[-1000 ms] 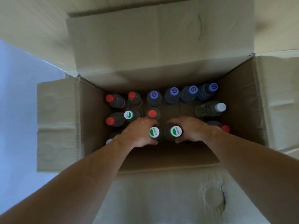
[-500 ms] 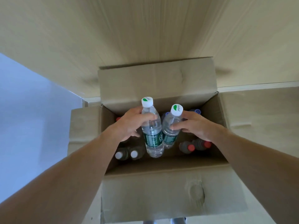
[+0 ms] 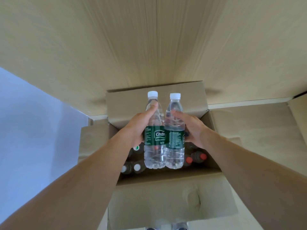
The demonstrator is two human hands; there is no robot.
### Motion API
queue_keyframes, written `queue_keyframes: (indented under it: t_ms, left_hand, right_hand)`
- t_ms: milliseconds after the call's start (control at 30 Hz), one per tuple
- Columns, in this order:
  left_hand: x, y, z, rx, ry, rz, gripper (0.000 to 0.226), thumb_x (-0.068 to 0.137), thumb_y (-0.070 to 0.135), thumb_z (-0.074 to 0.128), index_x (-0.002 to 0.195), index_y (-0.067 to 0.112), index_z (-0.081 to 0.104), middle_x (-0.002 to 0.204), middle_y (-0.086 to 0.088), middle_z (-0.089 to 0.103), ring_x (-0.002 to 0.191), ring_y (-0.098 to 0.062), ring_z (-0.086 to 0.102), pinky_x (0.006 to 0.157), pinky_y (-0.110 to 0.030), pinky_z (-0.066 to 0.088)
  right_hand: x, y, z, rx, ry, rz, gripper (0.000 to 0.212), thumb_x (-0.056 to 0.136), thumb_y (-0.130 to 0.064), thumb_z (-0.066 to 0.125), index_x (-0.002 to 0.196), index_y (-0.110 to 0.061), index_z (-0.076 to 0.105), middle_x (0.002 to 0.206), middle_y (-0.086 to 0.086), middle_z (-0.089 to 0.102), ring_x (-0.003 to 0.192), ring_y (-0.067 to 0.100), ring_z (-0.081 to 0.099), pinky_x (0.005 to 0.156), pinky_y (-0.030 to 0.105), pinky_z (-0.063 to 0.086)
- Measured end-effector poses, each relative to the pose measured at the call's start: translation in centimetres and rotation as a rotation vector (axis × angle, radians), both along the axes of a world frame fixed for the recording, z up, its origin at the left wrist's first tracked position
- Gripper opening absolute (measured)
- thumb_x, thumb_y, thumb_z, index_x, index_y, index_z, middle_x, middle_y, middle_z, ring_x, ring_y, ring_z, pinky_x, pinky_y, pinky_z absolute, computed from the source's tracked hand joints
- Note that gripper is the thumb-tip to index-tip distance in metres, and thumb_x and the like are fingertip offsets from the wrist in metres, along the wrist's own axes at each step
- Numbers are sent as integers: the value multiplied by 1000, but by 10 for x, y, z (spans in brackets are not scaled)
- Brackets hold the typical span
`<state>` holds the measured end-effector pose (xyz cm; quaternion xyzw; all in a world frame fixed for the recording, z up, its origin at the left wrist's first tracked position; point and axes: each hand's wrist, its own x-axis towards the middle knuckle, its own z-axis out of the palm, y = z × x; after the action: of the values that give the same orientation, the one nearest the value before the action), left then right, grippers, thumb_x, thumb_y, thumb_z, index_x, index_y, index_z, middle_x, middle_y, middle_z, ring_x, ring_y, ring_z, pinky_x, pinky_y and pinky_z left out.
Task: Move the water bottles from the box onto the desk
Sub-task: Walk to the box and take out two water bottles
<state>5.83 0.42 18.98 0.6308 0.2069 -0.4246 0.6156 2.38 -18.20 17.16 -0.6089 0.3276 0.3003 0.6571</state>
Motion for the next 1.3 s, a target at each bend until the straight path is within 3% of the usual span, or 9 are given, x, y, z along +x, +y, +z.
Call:
queue_keyframes:
  t_ms: [200,367,467,667,833,933,1067,1167,1300]
  left_hand:
    - [-10,-7,25,-94,-52,3,59,77,19,87,128,6,60,113,-17,74,103,-33,73,91,-47,58]
    - [-16,-23,57,-91,-18,105,48,80,21,84,119,1,65,102,-19,76,86,-29,75,69,-38,62]
    - [-21,-27,79,-109,11,96,43,87,26,78,121,3,65,111,-21,73,93,-32,73,86,-48,61]
    - [-24,-36,130,-115,43,65,39,91,33,72,119,6,66,96,-13,78,97,-32,75,93,-53,57]
    - [-26,-51,169,-149,35,36,40,98,41,62,124,10,62,96,-13,78,87,-30,76,71,-45,63]
    - [-28,-55,188,-205,29,-13,47,95,45,65,128,11,61,112,-17,75,103,-34,73,84,-49,60]
    - [-27,-59,212,-276,-3,-105,41,94,35,69,127,14,61,116,-18,73,106,-37,71,84,-51,60]
    - [-26,-59,227,-229,-55,-124,60,91,29,74,142,14,47,124,-21,68,114,-40,67,96,-59,53]
    - [-26,-63,243,-210,-122,-210,41,93,22,69,128,7,54,124,-27,66,116,-44,64,100,-65,48]
  right_hand:
    - [0,-4,34,-33,71,-14,81,69,-77,69,128,-24,58,117,11,68,105,31,67,96,51,52]
    - [2,-12,67,-50,64,-114,99,68,-81,65,141,-16,47,132,18,60,116,38,63,101,52,50]
    - [-3,-23,94,133,76,-164,71,82,-61,70,132,-15,51,116,19,70,96,35,73,81,46,60]
    - [-12,-52,144,254,70,-129,49,86,-27,67,129,-10,49,107,20,74,94,34,73,76,48,59]
    - [-17,-59,177,128,11,-144,63,80,-38,79,130,-12,52,114,18,72,103,35,71,95,54,53]
    - [-21,-57,195,119,-31,-208,74,73,-39,85,131,-9,50,114,20,72,102,37,71,96,57,52]
    - [-30,-56,225,125,-54,-257,69,75,-40,84,128,-8,53,111,22,72,99,38,72,93,58,54]
    - [-40,-58,252,167,-48,-300,59,81,-35,79,126,-8,52,113,23,71,99,37,72,86,56,57]
    - [-62,-63,282,231,-55,-419,51,85,-16,65,131,-11,42,118,24,67,104,38,69,90,58,54]
